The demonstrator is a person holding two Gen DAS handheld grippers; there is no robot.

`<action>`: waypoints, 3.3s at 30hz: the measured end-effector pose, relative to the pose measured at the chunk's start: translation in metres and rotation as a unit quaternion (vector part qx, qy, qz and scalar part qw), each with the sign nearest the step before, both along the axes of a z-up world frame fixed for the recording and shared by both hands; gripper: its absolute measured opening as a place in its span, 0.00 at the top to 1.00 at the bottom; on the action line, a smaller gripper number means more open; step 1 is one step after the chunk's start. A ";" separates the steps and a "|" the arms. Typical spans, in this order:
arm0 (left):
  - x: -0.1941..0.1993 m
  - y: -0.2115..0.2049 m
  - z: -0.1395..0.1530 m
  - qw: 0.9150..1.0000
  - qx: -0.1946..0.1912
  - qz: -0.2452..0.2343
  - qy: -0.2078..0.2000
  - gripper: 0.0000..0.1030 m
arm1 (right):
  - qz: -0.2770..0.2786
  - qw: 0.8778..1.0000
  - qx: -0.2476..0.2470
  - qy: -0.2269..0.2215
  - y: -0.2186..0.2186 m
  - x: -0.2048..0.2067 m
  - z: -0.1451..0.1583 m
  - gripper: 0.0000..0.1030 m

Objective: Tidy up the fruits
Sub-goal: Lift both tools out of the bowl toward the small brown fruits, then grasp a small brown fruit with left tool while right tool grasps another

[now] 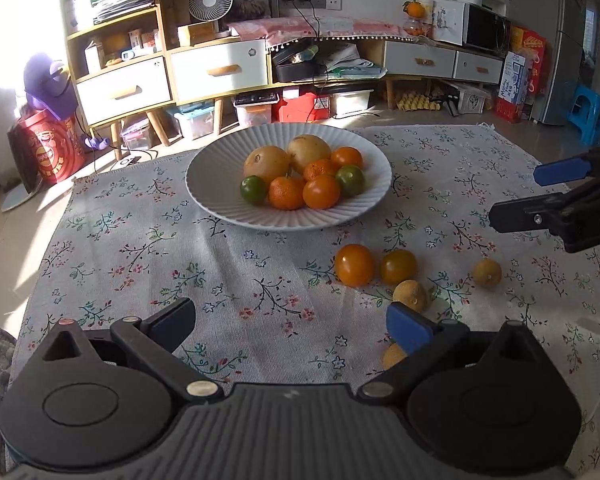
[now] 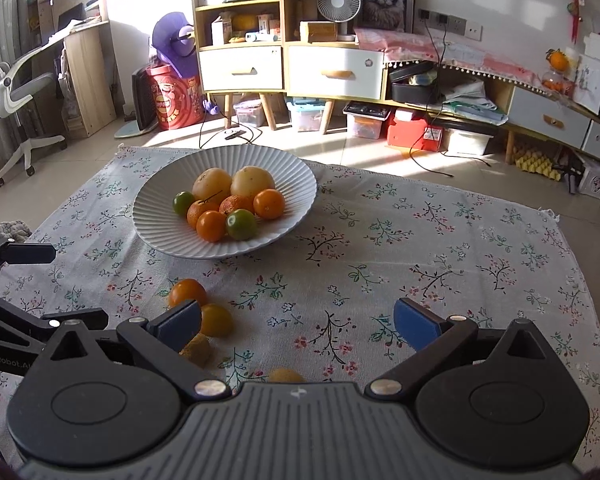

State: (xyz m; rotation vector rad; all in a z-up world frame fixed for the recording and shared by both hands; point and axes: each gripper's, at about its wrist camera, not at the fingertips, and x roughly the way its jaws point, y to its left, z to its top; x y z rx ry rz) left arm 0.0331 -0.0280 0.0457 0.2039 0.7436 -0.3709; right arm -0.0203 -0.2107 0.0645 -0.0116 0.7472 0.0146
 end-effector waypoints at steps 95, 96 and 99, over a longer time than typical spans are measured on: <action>-0.005 0.003 -0.013 0.995 -0.062 -0.032 0.068 0.85 | 0.004 0.993 -0.042 0.108 0.022 0.018 -0.031 0.77; -0.002 0.004 -0.012 0.995 -0.066 -0.029 0.067 0.85 | 0.003 0.993 -0.040 0.107 0.022 0.019 -0.030 0.77; 0.005 0.005 -0.011 0.995 -0.076 -0.017 0.066 0.85 | -0.001 0.994 -0.031 0.103 0.022 0.023 -0.027 0.77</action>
